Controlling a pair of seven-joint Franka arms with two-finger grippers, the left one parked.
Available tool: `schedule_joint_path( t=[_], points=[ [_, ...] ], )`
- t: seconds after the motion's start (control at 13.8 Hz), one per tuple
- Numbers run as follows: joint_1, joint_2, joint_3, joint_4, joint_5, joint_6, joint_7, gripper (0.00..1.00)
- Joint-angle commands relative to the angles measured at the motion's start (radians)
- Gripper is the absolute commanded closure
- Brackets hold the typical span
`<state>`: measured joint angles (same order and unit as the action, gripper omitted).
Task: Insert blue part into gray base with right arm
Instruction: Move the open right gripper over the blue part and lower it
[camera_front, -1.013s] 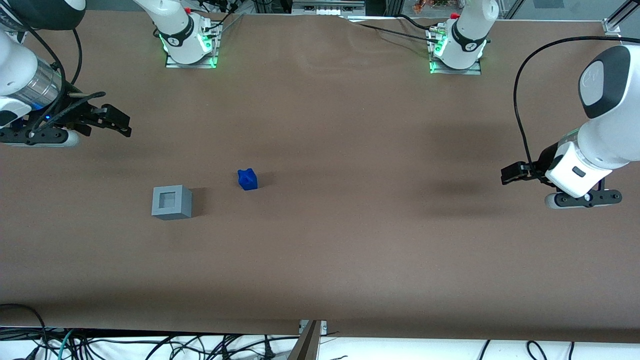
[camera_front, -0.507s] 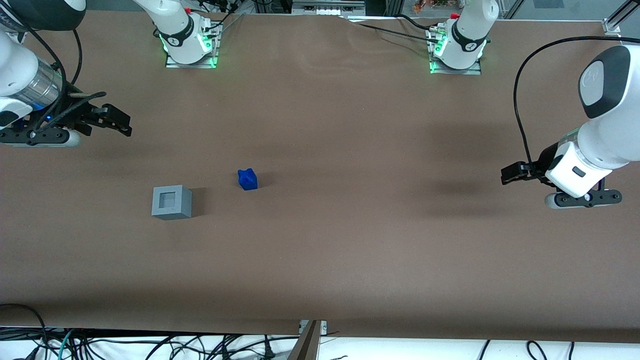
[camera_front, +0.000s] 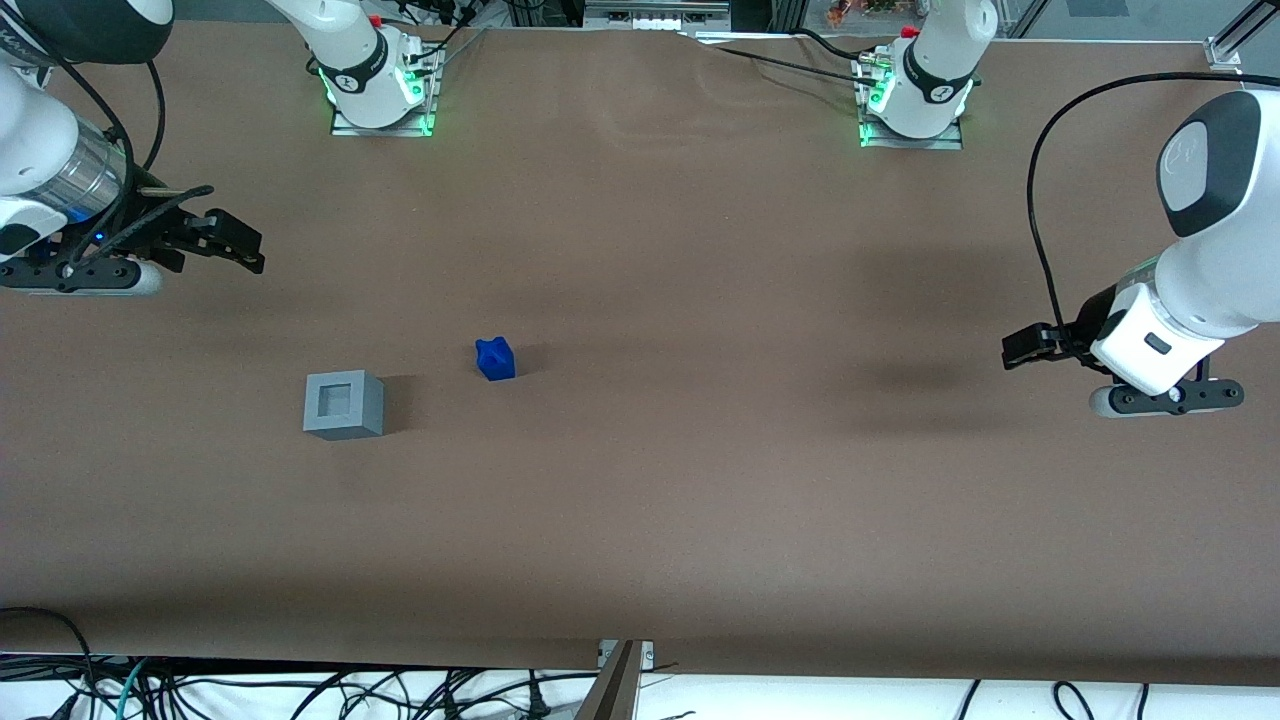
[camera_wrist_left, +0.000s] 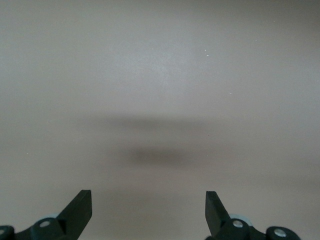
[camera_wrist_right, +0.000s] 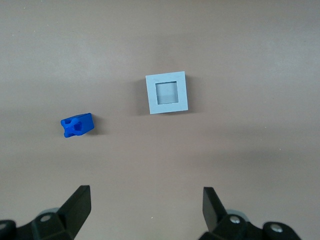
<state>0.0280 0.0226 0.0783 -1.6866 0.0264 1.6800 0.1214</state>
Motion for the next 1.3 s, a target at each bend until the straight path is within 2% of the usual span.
schedule_joint_path(
  t=[0.0,0.14,0.36,0.72,1.23],
  points=[
    [-0.019,0.004,0.017,0.013,-0.007,-0.016,-0.013,0.01],
    [-0.014,0.008,0.023,0.01,-0.003,-0.016,-0.006,0.01],
    [-0.002,0.03,0.032,0.008,0.038,-0.003,0.006,0.01],
    [0.101,0.031,0.051,-0.077,0.041,0.105,0.13,0.01],
    [0.274,0.083,0.051,-0.367,0.035,0.545,0.233,0.01]
  ],
)
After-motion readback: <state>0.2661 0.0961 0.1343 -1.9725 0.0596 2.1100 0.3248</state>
